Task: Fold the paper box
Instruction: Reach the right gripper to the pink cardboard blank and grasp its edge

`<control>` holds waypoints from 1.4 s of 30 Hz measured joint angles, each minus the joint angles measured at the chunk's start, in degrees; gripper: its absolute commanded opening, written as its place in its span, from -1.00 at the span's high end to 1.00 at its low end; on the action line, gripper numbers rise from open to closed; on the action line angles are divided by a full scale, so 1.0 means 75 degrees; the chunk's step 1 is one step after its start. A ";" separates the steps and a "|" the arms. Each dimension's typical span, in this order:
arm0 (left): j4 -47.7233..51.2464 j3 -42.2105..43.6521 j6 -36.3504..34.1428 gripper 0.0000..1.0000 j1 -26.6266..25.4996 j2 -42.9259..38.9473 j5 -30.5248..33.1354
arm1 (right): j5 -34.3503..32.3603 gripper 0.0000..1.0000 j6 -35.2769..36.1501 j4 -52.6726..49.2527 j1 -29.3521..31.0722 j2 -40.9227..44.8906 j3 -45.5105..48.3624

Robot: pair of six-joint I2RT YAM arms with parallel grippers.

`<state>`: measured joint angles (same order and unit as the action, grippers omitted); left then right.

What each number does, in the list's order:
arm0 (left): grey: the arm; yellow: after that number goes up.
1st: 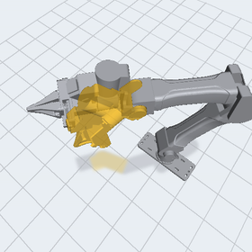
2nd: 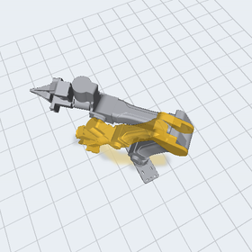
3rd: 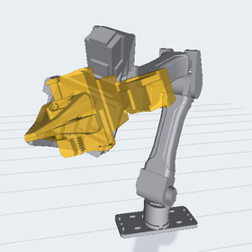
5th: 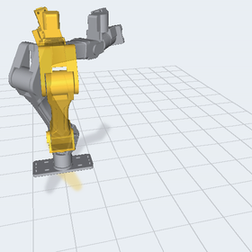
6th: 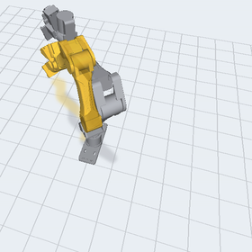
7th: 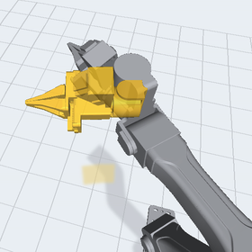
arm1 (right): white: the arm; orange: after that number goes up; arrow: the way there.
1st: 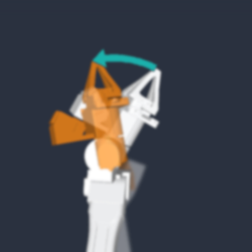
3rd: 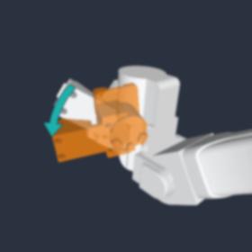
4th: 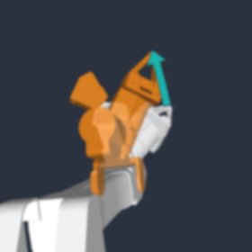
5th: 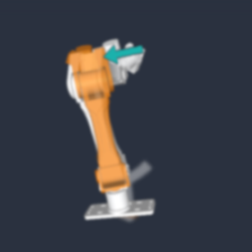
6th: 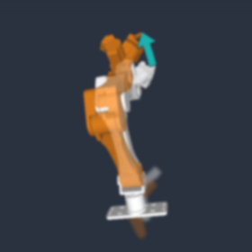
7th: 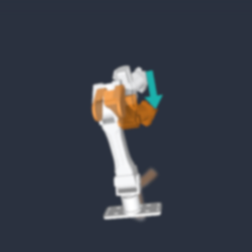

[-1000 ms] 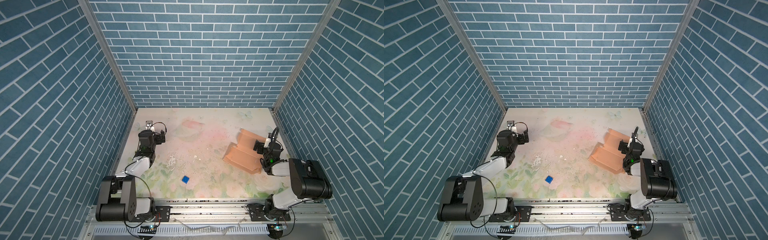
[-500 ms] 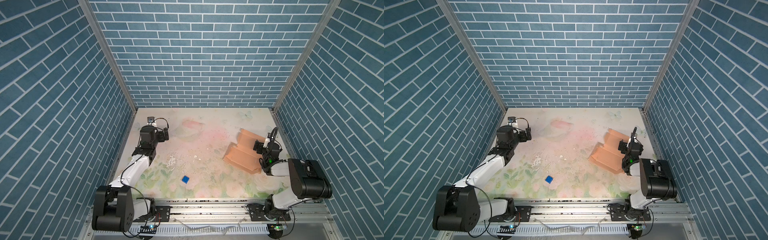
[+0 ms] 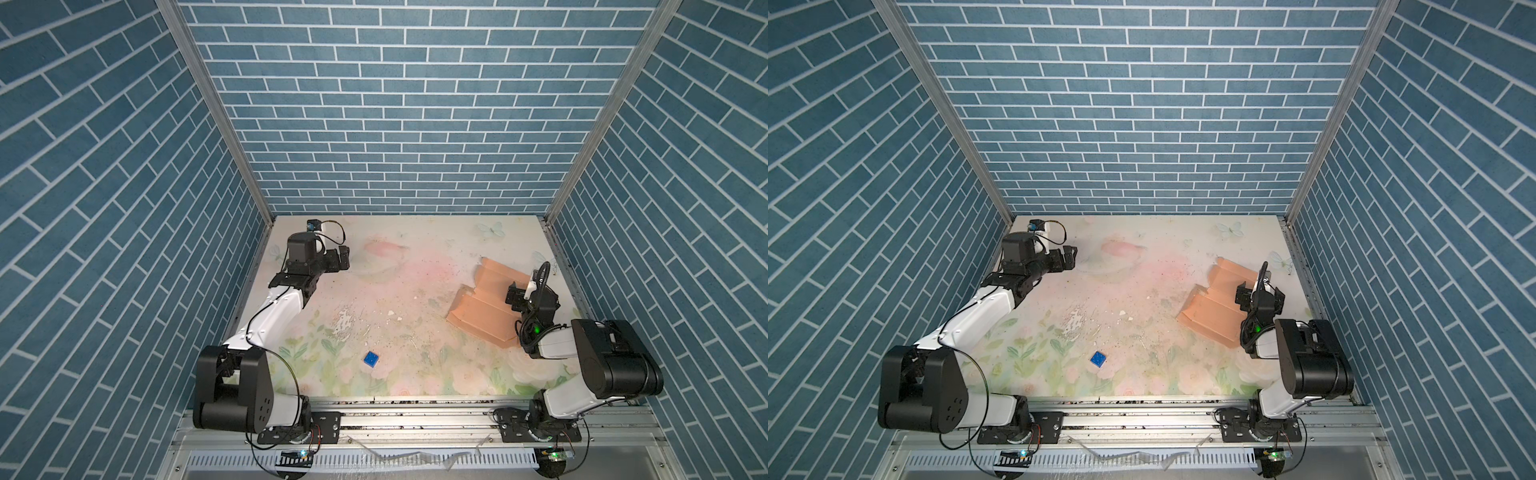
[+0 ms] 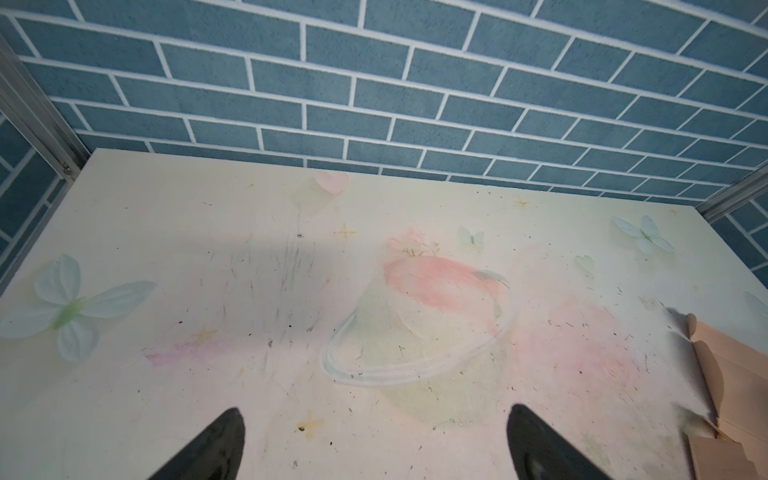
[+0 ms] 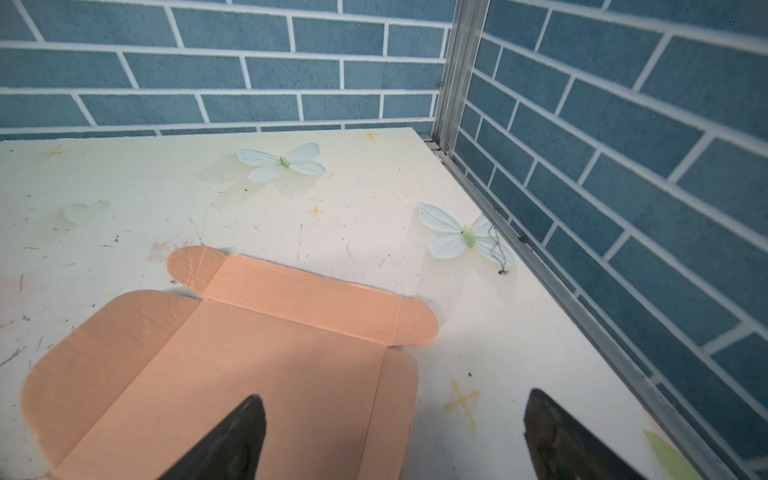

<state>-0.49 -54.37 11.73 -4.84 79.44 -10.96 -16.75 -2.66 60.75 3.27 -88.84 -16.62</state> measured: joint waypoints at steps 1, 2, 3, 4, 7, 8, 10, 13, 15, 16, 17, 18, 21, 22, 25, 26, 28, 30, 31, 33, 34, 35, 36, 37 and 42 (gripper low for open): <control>-0.0029 0.0000 0.0082 -0.99 0.0058 0.0000 -0.0090 | -0.0015 -0.94 0.0003 0.0029 0.0000 0.0003 0.0000; -0.0061 0.0000 0.0163 -0.99 0.0125 0.0000 -0.0154 | -0.0032 -0.93 0.0006 0.0052 0.0000 0.0000 0.0000; -0.0087 0.0000 0.0239 -0.99 0.0213 0.0000 -0.0213 | -0.0050 -0.93 0.0006 0.0070 0.0000 0.0000 0.0000; -0.0093 0.0000 0.0283 -0.99 0.0265 0.0000 -0.0239 | -0.0061 -0.93 0.0009 0.0082 0.0000 0.0000 0.0000; -0.0131 0.0000 0.0414 -0.99 0.0338 0.0000 -0.0291 | -0.0093 -0.93 0.0006 0.0087 0.0000 0.0003 0.0000; -0.0149 0.0000 0.0446 -0.99 0.0335 0.0000 -0.0318 | -0.0105 -0.93 0.0009 0.0096 0.0000 0.0003 0.0000; -0.0169 0.0000 0.0504 -0.99 0.0326 0.0000 -0.0373 | -0.0119 -0.93 0.0009 0.0128 0.0000 0.0003 0.0006; -0.0204 0.0017 0.0562 -0.99 0.0303 -0.0026 -0.0417 | -0.0125 -0.93 0.0009 0.0146 0.0003 0.0003 0.0020; -0.0265 0.0099 0.0629 -0.99 0.0297 -0.0119 -0.0446 | -0.0131 -0.93 0.0009 0.0227 0.0006 0.0006 0.0079; -0.0291 0.0131 0.0673 -0.99 0.0291 -0.0157 -0.0466 | -0.0131 -0.93 0.0009 0.0256 0.0006 0.0012 0.0119; -0.0332 0.0157 0.0720 -0.99 0.0289 -0.0195 -0.0495 | -0.0128 -0.93 0.0012 0.0268 0.0006 0.0017 0.0154; -0.0388 0.0178 0.0764 -0.99 0.0280 -0.0207 -0.0527 | -0.0125 -0.93 0.0012 0.0259 0.0006 0.0038 0.0181; -0.0545 0.0219 0.0854 -0.99 0.0216 -0.0207 -0.0624 | -0.0181 -0.94 0.0017 0.0128 0.0041 0.0356 0.0289; -0.0554 0.0224 0.0863 -0.99 0.0169 -0.0207 -0.0627 | -0.0201 -0.94 0.0017 -0.0009 0.0067 0.0609 0.0347; -0.0507 0.0224 0.0752 -0.99 -0.0187 -0.0207 -0.0565 | -0.0242 -0.93 0.0015 -0.0344 0.0117 0.1603 0.0472; -0.0469 0.0224 0.0682 -0.99 -0.0356 -0.0207 -0.0530 | -0.0265 -0.93 0.0012 -0.0440 0.0134 0.1877 0.0469; -0.0361 0.0224 0.0507 -0.99 -0.0702 -0.0207 -0.0396 | -0.0402 -0.94 0.0000 -0.0903 0.0201 0.2369 0.0417; -0.0201 0.0213 0.0289 -0.99 -0.1137 -0.0207 -0.0207 | -0.0577 -0.94 -0.0009 -0.1687 0.0326 0.2900 0.0201; -0.0128 0.0204 0.0189 -0.99 -0.1309 -0.0207 -0.0134 | -0.0664 -0.94 -0.0012 -0.2084 0.0385 0.3104 0.0017; 0.0055 0.0163 0.0020 -0.99 -0.1679 -0.0198 -0.0026 | -0.0828 -0.90 -0.0041 -0.2938 0.0519 0.3474 -0.0463; 0.0108 0.0134 -0.0026 -0.99 -0.1818 -0.0189 -0.0009 | -0.0871 -0.88 -0.0073 -0.3372 0.0592 0.3643 -0.0731; 0.0152 0.0111 -0.0052 -0.99 -0.1935 -0.0172 -0.0003 | -0.0889 -0.86 -0.0105 -0.3794 0.0653 0.3786 -0.0985; 0.0201 0.0076 -0.0061 -0.99 -0.2040 -0.0137 -0.0006 | -0.0883 -0.83 -0.0210 -0.4307 0.0734 0.3960 -0.1294; 0.0227 0.0052 -0.0058 -0.99 -0.2087 -0.0117 -0.0006 | -0.0863 -0.81 -0.0286 -0.4695 0.0787 0.4080 -0.1510; 0.0323 0.0023 0.0006 -0.99 -0.2206 -0.0061 -0.0067 | -0.0239 -0.70 -0.1043 -0.6840 0.0979 0.4246 -0.2480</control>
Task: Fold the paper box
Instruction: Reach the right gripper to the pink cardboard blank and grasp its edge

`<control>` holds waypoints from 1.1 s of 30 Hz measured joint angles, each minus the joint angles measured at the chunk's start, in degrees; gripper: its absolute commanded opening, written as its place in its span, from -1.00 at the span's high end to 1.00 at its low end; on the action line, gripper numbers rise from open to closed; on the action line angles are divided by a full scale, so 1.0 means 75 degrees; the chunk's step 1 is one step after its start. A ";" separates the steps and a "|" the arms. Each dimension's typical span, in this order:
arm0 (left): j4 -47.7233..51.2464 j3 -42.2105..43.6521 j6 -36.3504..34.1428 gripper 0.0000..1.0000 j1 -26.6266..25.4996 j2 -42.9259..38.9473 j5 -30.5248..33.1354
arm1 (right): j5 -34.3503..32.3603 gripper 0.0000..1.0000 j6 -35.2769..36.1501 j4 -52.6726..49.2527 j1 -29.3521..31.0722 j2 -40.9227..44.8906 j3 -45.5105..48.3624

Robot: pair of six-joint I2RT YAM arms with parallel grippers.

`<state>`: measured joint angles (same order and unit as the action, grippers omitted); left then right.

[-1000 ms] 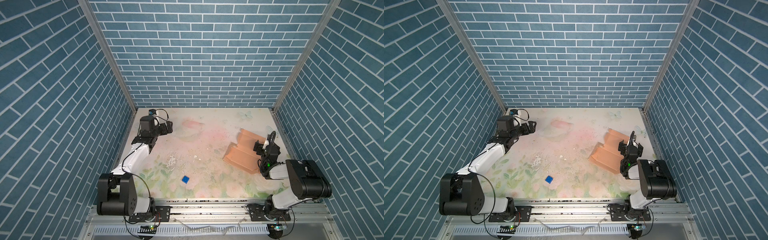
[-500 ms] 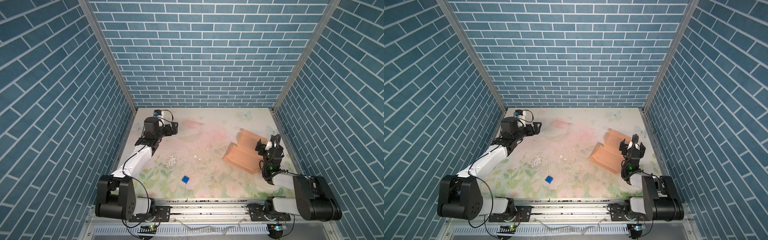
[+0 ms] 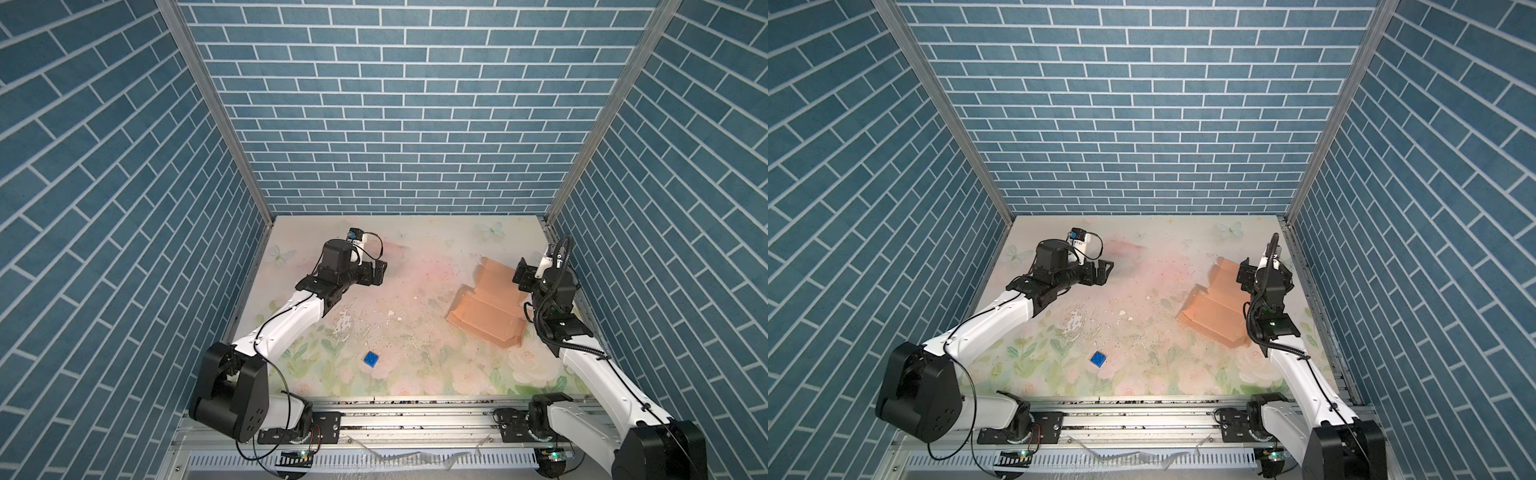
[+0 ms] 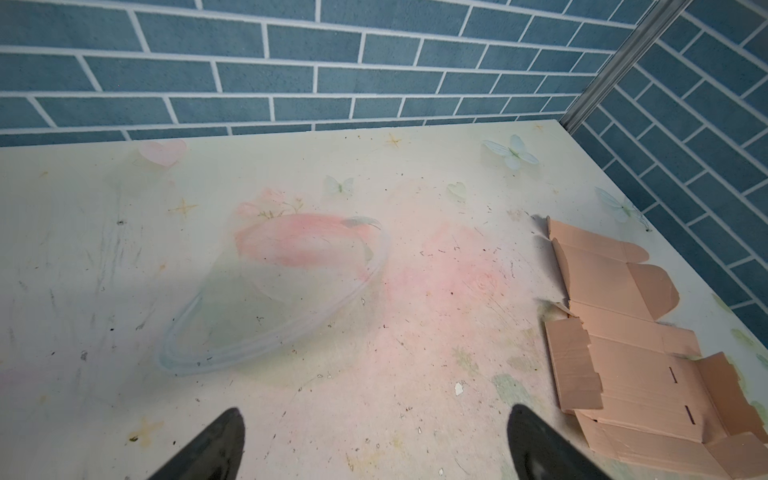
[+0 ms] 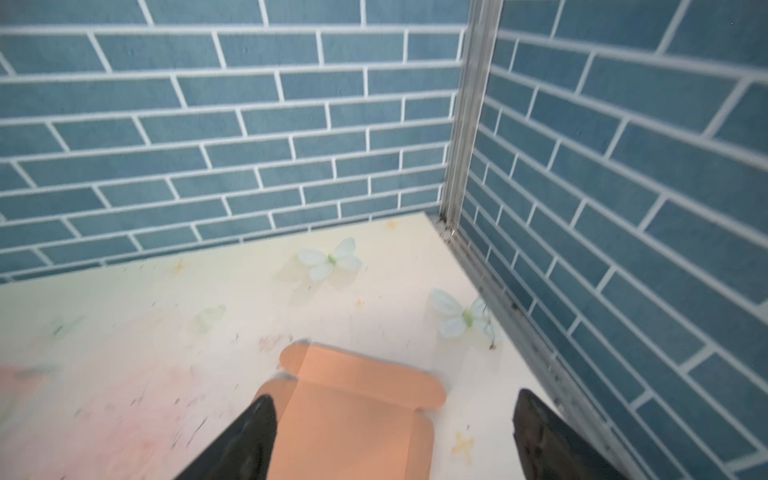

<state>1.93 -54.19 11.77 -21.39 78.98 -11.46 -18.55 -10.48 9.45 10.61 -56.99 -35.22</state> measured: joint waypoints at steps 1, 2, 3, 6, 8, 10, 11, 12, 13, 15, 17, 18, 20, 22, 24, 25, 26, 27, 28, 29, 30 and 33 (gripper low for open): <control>0.0006 -0.0009 0.0006 -0.99 -0.0015 0.0020 0.0003 | 0.0166 -0.69 -0.0152 -0.0326 0.0058 -0.0058 -0.0117; 0.0026 -0.0023 0.0006 -0.99 -0.0026 0.0052 0.0003 | 0.0358 -0.67 -0.0306 -0.0685 0.0154 -0.0157 -0.0224; 0.0041 -0.0035 0.0006 -0.99 -0.0035 0.0079 0.0006 | 0.0495 -0.66 -0.0458 -0.0973 0.0265 -0.0271 -0.0303; 0.0105 -0.0058 0.0003 -0.99 -0.0041 0.0195 0.0029 | 0.0871 -0.59 -0.0903 -0.1775 0.0618 -0.0697 -0.0522; 0.0134 -0.0061 0.0000 -0.99 -0.0061 0.0274 0.0064 | 0.1110 -0.56 -0.1247 -0.2159 0.0796 -0.0938 -0.0615; 0.0169 -0.0079 -0.0012 -0.99 -0.0134 0.0347 0.0146 | 0.1323 -0.54 -0.1641 -0.2422 0.0927 -0.1081 -0.0656; 0.0201 -0.0093 -0.0038 -0.99 -0.0192 0.0370 0.0189 | 0.1402 -0.53 -0.1842 -0.2495 0.0997 -0.1128 -0.0656; 0.0248 -0.0119 -0.0070 -0.99 -0.0262 0.0393 0.0230 | 0.1457 -0.52 -0.2043 -0.2538 0.1064 -0.1163 -0.0656; 0.0291 -0.0152 -0.0108 -0.99 -0.0344 0.0405 0.0274 | 0.1518 -0.49 -0.2256 -0.2573 0.1128 -0.1195 -0.0656; 0.0396 -0.0213 -0.0187 -0.99 -0.0539 0.0414 0.0373 | 0.1644 -0.39 -0.2742 -0.2579 0.1361 -0.1282 -0.0656; 0.0475 -0.0265 -0.0265 -0.99 -0.0688 0.0414 0.0449 | 0.1743 -0.29 -0.3179 -0.2567 0.1649 -0.1428 -0.0656; 0.0507 -0.0280 -0.0291 -0.99 -0.0737 0.0414 0.0493 | 0.1778 -0.26 -0.3418 -0.2541 0.1801 -0.1527 -0.0656; 0.0533 -0.0286 -0.0323 -0.99 -0.0807 0.0414 0.0533 | 0.1821 -0.24 -0.3829 -0.2425 0.2052 -0.1798 -0.0653; 0.0583 -0.0286 -0.0344 -0.99 -0.0825 0.0414 0.0583 | 0.1845 -0.23 -0.4194 -0.2288 0.2259 -0.2095 -0.0653; 0.0606 -0.0286 -0.0358 -0.99 -0.0825 0.0414 0.0644 | 0.1851 -0.23 -0.4488 -0.2122 0.2433 -0.2369 -0.0650; 0.0612 -0.0289 -0.0373 -0.99 -0.0822 0.0414 0.0682 | 0.1848 -0.23 -0.4654 -0.2008 0.2527 -0.2506 -0.0650; 0.0624 -0.0286 -0.0388 -0.99 -0.0822 0.0414 0.0717 | 0.1845 -0.22 -0.4794 -0.1912 0.2591 -0.2626 -0.0650; 0.0632 -0.0286 -0.0408 -0.99 -0.0825 0.0414 0.0737 | 0.1845 -0.23 -0.4893 -0.1827 0.2640 -0.2728 -0.0650; 0.0638 -0.0286 -0.0431 -0.99 -0.0825 0.0414 0.0772 | 0.1845 -0.22 -0.5033 -0.1714 0.2687 -0.2856 -0.0650; 0.0641 -0.0286 -0.0446 -0.99 -0.0825 0.0414 0.0799 | 0.1848 -0.21 -0.5164 -0.1591 0.2722 -0.2996 -0.0650; 0.0644 -0.0289 -0.0463 -0.99 -0.0825 0.0414 0.0833 | 0.1848 -0.19 -0.5257 -0.1478 0.2757 -0.3130 -0.0650; 0.0673 -0.0289 -0.0484 -0.99 -0.0825 0.0405 0.0895 | 0.1848 -0.04 -0.5578 -0.1058 0.2833 -0.3561 -0.0650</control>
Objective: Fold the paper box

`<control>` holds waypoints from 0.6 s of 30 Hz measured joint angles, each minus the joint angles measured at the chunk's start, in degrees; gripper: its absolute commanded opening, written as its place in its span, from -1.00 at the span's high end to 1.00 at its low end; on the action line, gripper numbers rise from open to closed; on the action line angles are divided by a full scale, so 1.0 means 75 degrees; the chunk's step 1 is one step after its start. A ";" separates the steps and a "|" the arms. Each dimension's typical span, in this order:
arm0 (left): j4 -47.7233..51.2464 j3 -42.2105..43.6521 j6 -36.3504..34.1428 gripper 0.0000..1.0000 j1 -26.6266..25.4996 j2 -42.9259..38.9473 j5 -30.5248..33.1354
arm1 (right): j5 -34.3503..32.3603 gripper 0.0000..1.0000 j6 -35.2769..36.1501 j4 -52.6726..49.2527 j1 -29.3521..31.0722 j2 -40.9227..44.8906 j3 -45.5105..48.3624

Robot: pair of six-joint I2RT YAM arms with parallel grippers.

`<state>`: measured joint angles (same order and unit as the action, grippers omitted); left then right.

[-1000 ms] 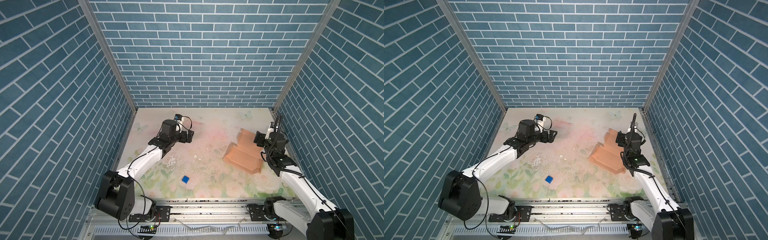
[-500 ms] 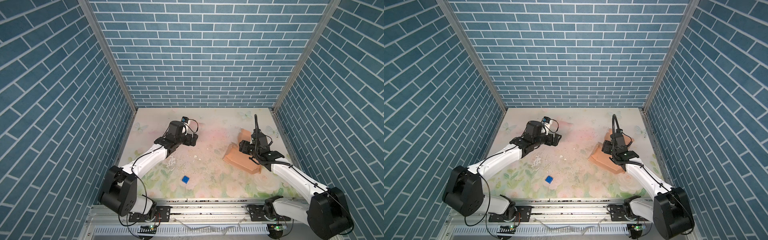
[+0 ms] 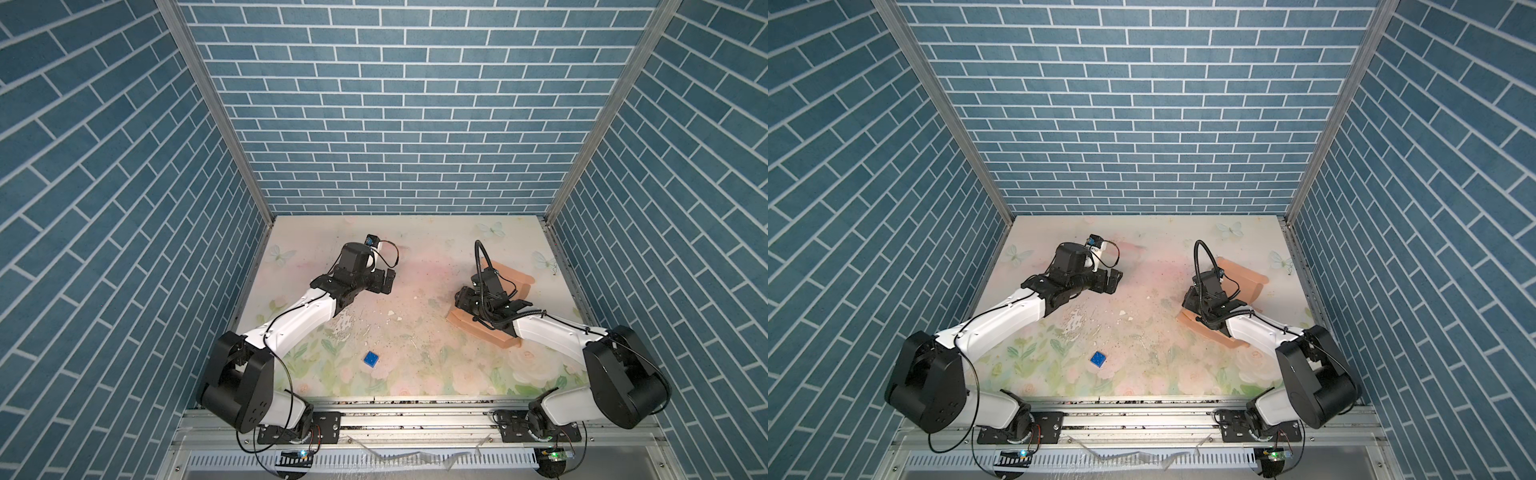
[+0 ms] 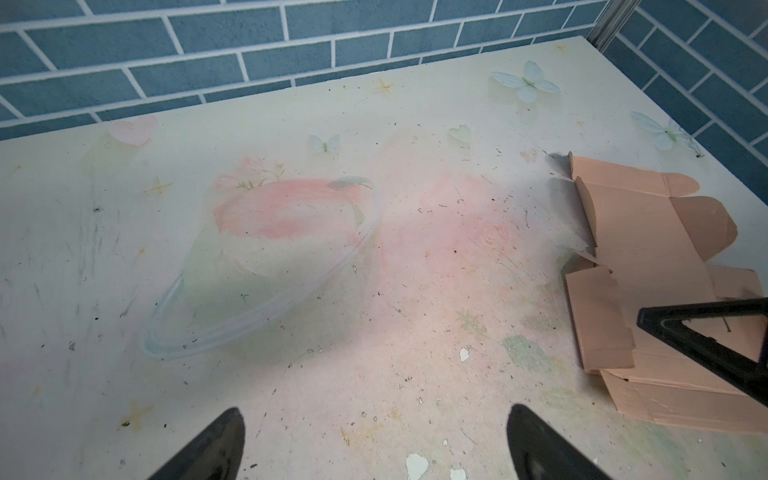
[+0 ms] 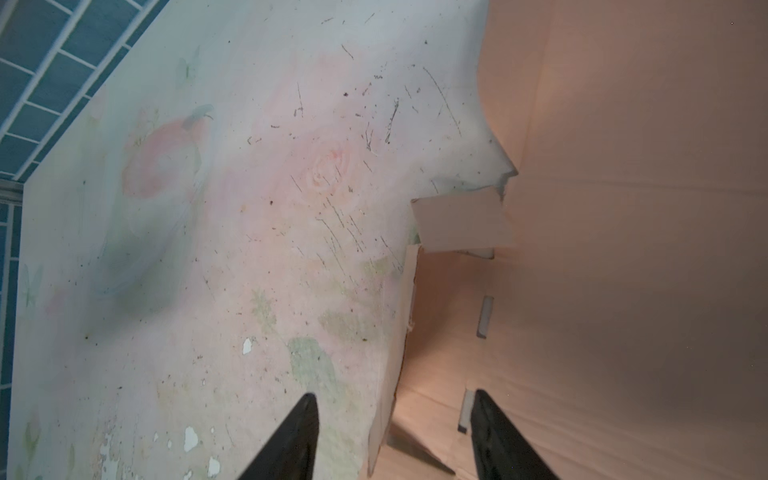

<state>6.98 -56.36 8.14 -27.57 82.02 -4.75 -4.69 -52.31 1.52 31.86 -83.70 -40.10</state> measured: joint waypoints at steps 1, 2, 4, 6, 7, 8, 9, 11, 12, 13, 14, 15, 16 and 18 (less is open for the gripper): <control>0.0015 0.0000 -0.0003 -0.99 0.0000 -0.0009 0.0015 | 0.0003 0.08 -0.0067 0.0166 0.0032 -0.0198 -0.0006; 0.0017 0.0000 -0.0003 -0.99 0.0000 -0.0020 0.0029 | 0.0015 0.16 -0.0187 0.0315 0.0067 -0.0388 -0.0026; 0.0029 0.0003 -0.0009 -0.99 0.0000 -0.0055 0.0050 | 0.0032 0.41 -0.0347 0.0510 0.0169 -0.0810 -0.0146; 0.0052 0.0000 -0.0012 -0.99 0.0000 -0.0102 0.0090 | 0.0038 0.63 -0.0490 0.0641 0.0315 -0.1204 -0.0382; 0.0064 0.0000 -0.0015 -0.99 0.0000 -0.0128 0.0096 | 0.0015 0.77 -0.0574 0.0664 0.0414 -0.1384 -0.0542; 0.0076 0.0000 -0.0017 -0.99 0.0000 -0.0157 0.0117 | 0.0000 0.88 -0.0592 0.0697 0.0542 -0.1591 -0.0769; 0.0079 0.0003 -0.0017 -0.99 0.0000 -0.0181 0.0131 | -0.0006 0.93 -0.0670 0.0726 0.0650 -0.1743 -0.0968; 0.0128 0.0000 -0.0020 -0.99 0.0000 -0.0227 0.0213 | -0.0050 0.98 -0.0705 0.0778 0.0988 -0.2092 -0.1463; 0.0189 -0.0015 -0.0017 -0.99 0.0009 -0.0245 0.0291 | -0.0064 0.98 -0.0708 0.0807 0.1145 -0.2235 -0.1676; 0.0256 -0.0044 -0.0006 -0.99 0.0038 -0.0262 0.0356 | -0.0082 0.98 -0.0708 0.0828 0.1338 -0.2404 -0.1923; 0.0353 -0.0096 0.0041 -0.99 0.0114 -0.0291 0.0449 | -0.0090 0.98 -0.0708 0.0836 0.1545 -0.2594 -0.2192; 0.0393 -0.0114 0.0093 -0.99 0.0201 -0.0326 0.0507 | -0.0099 0.98 -0.0708 0.0854 0.1711 -0.2757 -0.2422; 0.0431 -0.0125 0.0216 -0.99 0.0396 -0.0402 0.0577 | -0.0111 0.98 -0.0705 0.0863 0.1915 -0.2961 -0.2687; 0.0507 -0.0122 0.0495 -0.99 0.0994 -0.0600 0.0697 | -0.0108 0.98 -0.0699 0.0836 0.2253 -0.3305 -0.3139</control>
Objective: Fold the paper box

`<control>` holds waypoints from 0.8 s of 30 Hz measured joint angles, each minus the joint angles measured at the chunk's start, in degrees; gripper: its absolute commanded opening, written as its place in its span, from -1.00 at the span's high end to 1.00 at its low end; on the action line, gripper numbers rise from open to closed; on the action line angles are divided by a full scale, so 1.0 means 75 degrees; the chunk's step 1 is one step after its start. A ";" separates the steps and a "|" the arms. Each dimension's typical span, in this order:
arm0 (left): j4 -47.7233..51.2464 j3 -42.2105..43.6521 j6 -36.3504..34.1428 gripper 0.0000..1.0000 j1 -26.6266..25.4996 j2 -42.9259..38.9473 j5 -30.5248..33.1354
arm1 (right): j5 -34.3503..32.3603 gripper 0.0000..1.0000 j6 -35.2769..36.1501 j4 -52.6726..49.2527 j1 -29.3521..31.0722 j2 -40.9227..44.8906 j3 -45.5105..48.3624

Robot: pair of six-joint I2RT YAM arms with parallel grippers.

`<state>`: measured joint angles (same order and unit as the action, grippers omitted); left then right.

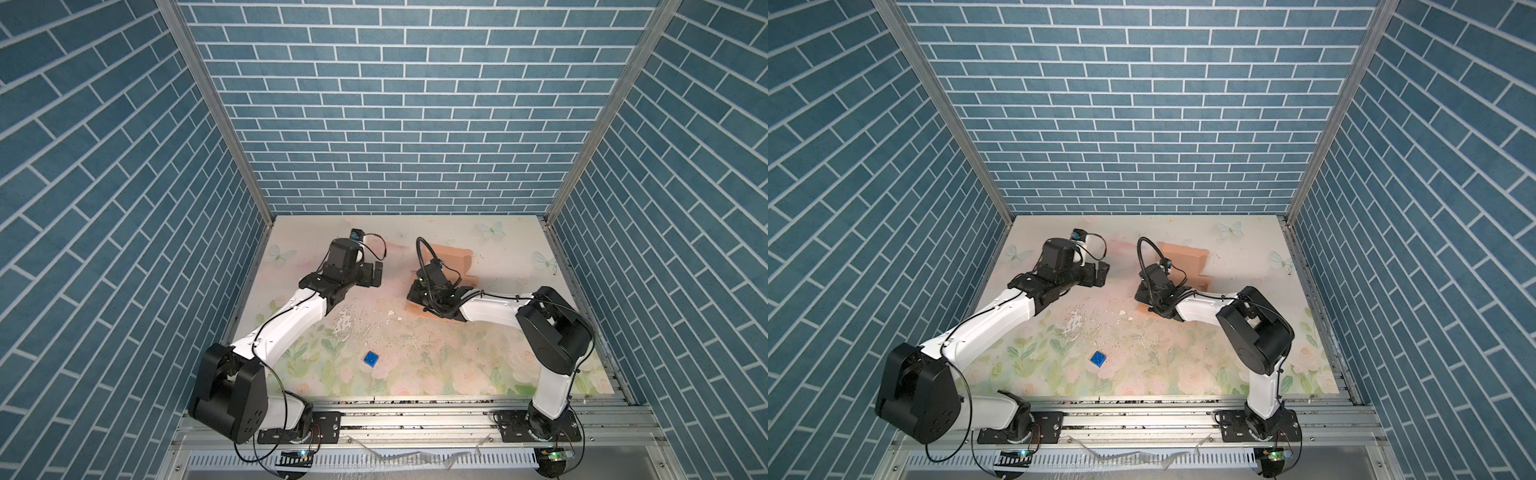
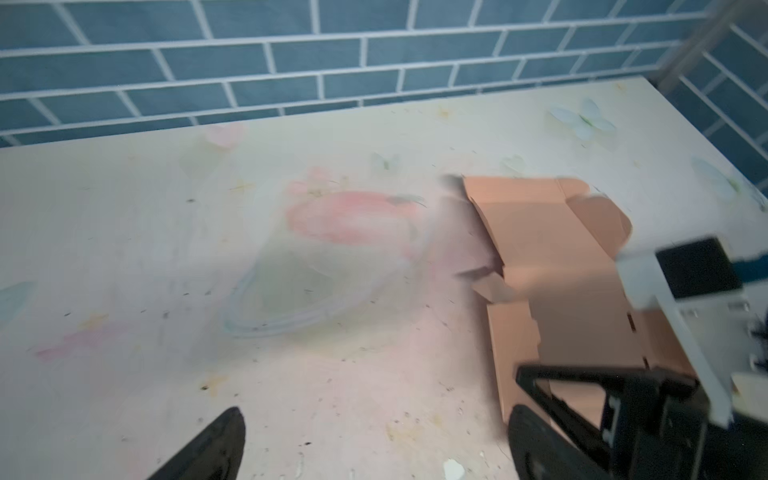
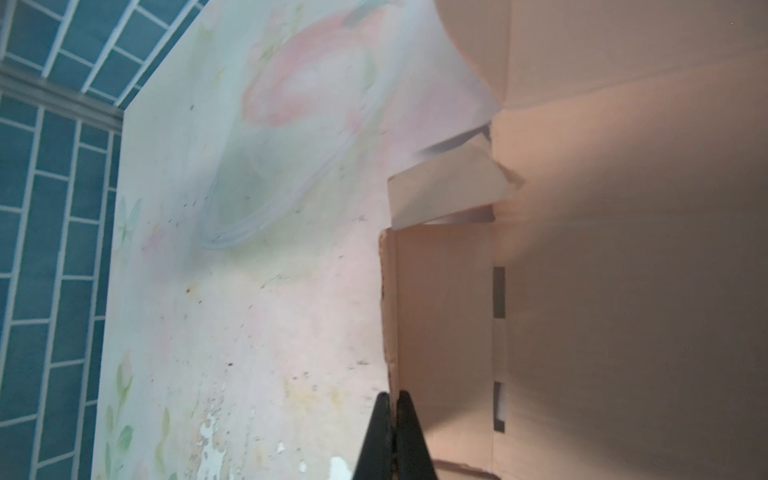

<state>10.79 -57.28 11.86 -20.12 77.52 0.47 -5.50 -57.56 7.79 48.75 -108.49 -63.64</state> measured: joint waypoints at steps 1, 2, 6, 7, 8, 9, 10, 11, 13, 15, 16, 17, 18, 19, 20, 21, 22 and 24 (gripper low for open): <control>0.0009 0.0000 0.0119 -0.99 0.0289 -0.0093 0.0076 | 0.0023 0.98 0.0026 -0.0020 0.0143 -0.0181 -0.0233; 0.0012 0.0000 0.0242 -0.99 0.0609 -0.0189 0.0219 | 0.0044 0.99 0.0070 -0.0076 0.0283 -0.0335 -0.0449; 0.0035 0.0000 0.0460 -0.99 0.1137 -0.0353 0.0638 | 0.0073 0.90 0.0420 -0.0417 0.0612 -0.0548 -0.0880; 0.0067 0.0000 0.0507 -0.99 0.1139 -0.0350 0.0688 | 0.0073 0.78 0.0548 -0.0458 0.0627 -0.0542 -0.0895; 0.0122 0.0000 0.0530 -0.99 0.1137 -0.0338 0.0714 | 0.0073 0.61 0.0659 -0.0487 0.0627 -0.0539 -0.0892; 0.0163 0.0000 0.0548 -0.99 0.1131 -0.0335 0.0734 | 0.0067 0.46 0.0781 -0.0542 0.0612 -0.0530 -0.0877; 0.0195 0.0000 0.0562 -0.99 0.1128 -0.0326 0.0737 | 0.0055 0.27 0.0973 -0.0545 0.0606 -0.0493 -0.0813; 0.0213 0.0000 0.0577 -0.99 0.1131 -0.0318 0.0737 | 0.0035 0.19 0.1125 -0.0571 0.0606 -0.0385 -0.0679; 0.0251 0.0000 0.0597 -0.99 0.1131 -0.0289 0.0737 | -0.0058 0.05 0.1326 -0.0641 0.0592 -0.0041 -0.0356; 0.0280 0.0000 0.0627 -0.99 0.1131 -0.0245 0.0729 | -0.0262 0.00 0.1612 -0.0909 0.0577 0.0481 -0.0102; 0.0297 0.0000 0.0653 -0.99 0.1131 -0.0219 0.0702 | -0.0408 -0.01 0.1778 -0.1093 0.0551 0.0737 -0.0076; 0.0303 0.0000 0.0685 -0.99 0.1131 -0.0195 0.0667 | -0.0533 -0.01 0.1935 -0.1224 0.0527 0.0985 -0.0079; 0.0300 0.0000 0.0705 -0.99 0.1131 -0.0169 0.0629 | -0.0650 -0.01 0.2090 -0.1352 0.0510 0.1221 -0.0087; 0.0300 0.0000 0.0731 -0.99 0.1131 -0.0131 0.0580 | -0.0790 -0.01 0.2238 -0.1521 0.0466 0.1478 -0.0090; 0.0303 0.0000 0.0743 -0.98 0.1131 -0.0099 0.0545 | -0.0909 -0.02 0.2352 -0.1670 0.0408 0.1684 -0.0090; 0.0303 0.0000 0.0764 -0.98 0.1131 -0.0064 0.0487 | -0.1014 -0.02 0.2468 -0.1821 0.0323 0.1868 -0.0085; 0.0300 0.0000 0.0775 -0.98 0.1131 -0.0032 0.0428 | -0.1134 -0.02 0.2550 -0.1964 0.0198 0.2057 -0.0044; 0.0300 0.0000 0.0801 -0.98 0.1131 0.0032 0.0300 | -0.1314 -0.01 0.2699 -0.2197 -0.0064 0.2343 0.0119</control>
<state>13.04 -57.28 17.87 -11.64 77.76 2.72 -15.35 -37.32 -8.69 48.27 -90.91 -62.74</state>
